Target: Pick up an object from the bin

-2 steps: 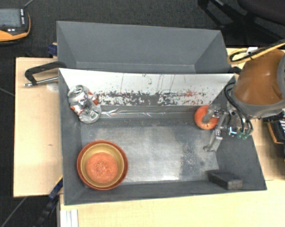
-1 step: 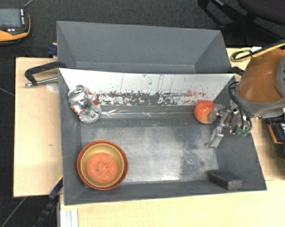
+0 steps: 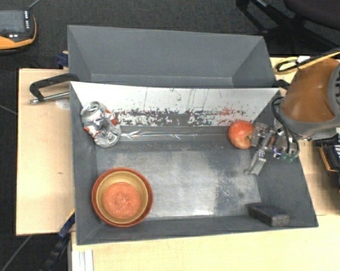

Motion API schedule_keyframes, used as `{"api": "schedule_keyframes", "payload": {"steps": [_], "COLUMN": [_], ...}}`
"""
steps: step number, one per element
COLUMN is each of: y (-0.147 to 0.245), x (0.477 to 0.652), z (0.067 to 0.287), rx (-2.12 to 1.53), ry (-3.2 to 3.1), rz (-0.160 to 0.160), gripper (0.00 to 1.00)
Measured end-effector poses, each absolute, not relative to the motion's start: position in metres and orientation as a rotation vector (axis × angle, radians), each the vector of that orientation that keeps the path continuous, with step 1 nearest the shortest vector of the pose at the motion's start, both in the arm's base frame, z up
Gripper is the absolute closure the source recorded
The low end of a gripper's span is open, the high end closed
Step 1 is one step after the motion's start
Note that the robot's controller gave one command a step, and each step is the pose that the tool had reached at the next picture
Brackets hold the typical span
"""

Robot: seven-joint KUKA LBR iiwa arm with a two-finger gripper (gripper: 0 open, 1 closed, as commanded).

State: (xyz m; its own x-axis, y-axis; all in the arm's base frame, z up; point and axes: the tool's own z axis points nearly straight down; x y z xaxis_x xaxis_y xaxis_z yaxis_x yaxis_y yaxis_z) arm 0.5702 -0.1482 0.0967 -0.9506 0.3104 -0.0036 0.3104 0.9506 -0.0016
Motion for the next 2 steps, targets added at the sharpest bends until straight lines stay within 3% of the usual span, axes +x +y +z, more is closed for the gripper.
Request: {"api": "schedule_keyframes", "payload": {"steps": [1, 2], "y": [-0.1518, -0.1513], "x": [0.5179, 0.519], "z": [0.0701, 0.0709], "rx": [-0.06, -0.062], "ry": [3.14, 3.137], "rz": [-0.003, -0.004], "gripper": [0.0, 1.0]}}
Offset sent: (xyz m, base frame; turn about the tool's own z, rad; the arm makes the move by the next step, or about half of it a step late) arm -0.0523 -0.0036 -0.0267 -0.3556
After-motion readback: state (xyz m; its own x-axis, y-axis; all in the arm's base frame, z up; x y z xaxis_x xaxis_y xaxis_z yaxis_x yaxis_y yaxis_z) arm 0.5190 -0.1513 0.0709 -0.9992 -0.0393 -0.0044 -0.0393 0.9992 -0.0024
